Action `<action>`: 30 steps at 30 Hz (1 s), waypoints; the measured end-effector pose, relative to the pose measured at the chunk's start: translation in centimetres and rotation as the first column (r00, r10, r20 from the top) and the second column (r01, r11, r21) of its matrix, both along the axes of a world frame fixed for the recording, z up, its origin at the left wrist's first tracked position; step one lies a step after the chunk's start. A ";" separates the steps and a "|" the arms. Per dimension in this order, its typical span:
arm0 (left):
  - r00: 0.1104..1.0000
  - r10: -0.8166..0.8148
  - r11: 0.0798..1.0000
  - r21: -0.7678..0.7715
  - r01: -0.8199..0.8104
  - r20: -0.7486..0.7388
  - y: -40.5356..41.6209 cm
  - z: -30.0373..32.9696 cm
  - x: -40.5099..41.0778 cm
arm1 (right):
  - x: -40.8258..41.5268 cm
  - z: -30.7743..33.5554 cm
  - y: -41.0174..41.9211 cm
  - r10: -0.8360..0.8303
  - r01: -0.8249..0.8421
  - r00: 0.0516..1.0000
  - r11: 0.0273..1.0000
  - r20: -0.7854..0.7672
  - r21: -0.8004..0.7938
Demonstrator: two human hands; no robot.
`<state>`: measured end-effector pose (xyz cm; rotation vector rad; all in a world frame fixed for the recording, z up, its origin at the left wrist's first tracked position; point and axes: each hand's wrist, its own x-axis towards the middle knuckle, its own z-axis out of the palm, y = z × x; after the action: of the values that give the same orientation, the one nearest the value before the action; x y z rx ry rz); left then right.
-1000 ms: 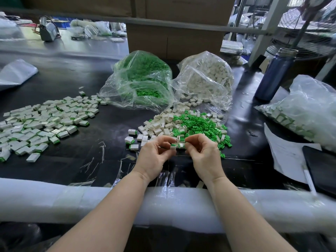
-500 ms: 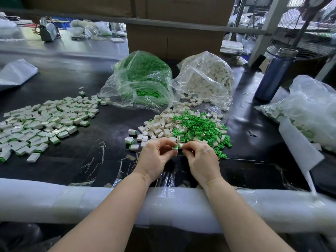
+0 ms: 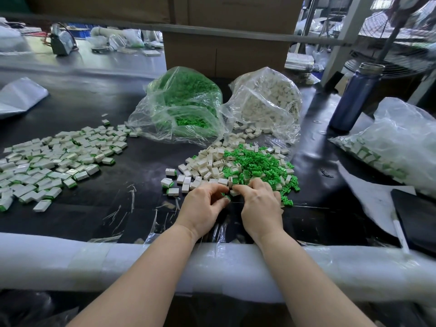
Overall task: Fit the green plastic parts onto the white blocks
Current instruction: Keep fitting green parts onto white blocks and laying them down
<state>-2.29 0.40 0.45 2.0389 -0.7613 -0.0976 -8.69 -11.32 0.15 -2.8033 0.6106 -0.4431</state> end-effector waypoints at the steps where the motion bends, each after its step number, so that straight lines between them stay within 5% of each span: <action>1: 1.000 0.008 1.000 -0.007 -0.008 0.001 0.0 0.0 0.0 | 0.0 0.0 0.0 0.001 -0.001 1.000 1.000 0.005 0.008; 6: 0.998 -0.012 0.999 0.033 0.011 0.056 -0.1 -0.1 0.2 | -0.1 0.1 -0.2 -0.042 -0.010 0.975 0.973 0.217 0.230; 12: 0.963 -0.218 0.947 0.271 0.170 0.156 -0.6 -0.5 -0.1 | -0.2 0.5 -0.4 -0.162 0.037 0.925 0.940 0.344 0.340; 24: 0.933 -0.307 0.949 0.019 0.316 -0.188 0.4 1.2 -1.0 | -0.3 0.5 -0.7 -0.203 0.035 0.895 0.919 0.397 0.392; 27: 0.928 -0.274 0.961 -0.107 0.255 -0.253 0.5 1.2 -1.0 | -0.3 0.5 -0.7 -0.199 0.024 0.894 0.916 0.401 0.401; 30: 0.985 -0.082 0.982 -0.179 0.054 -0.150 0.5 1.0 -0.7 | -0.3 0.5 -0.7 -0.194 0.012 0.895 0.910 0.401 0.413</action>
<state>-3.03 0.93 1.41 1.8168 -0.7153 -0.2207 -9.01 -11.98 0.67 -2.1867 0.6619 -0.8325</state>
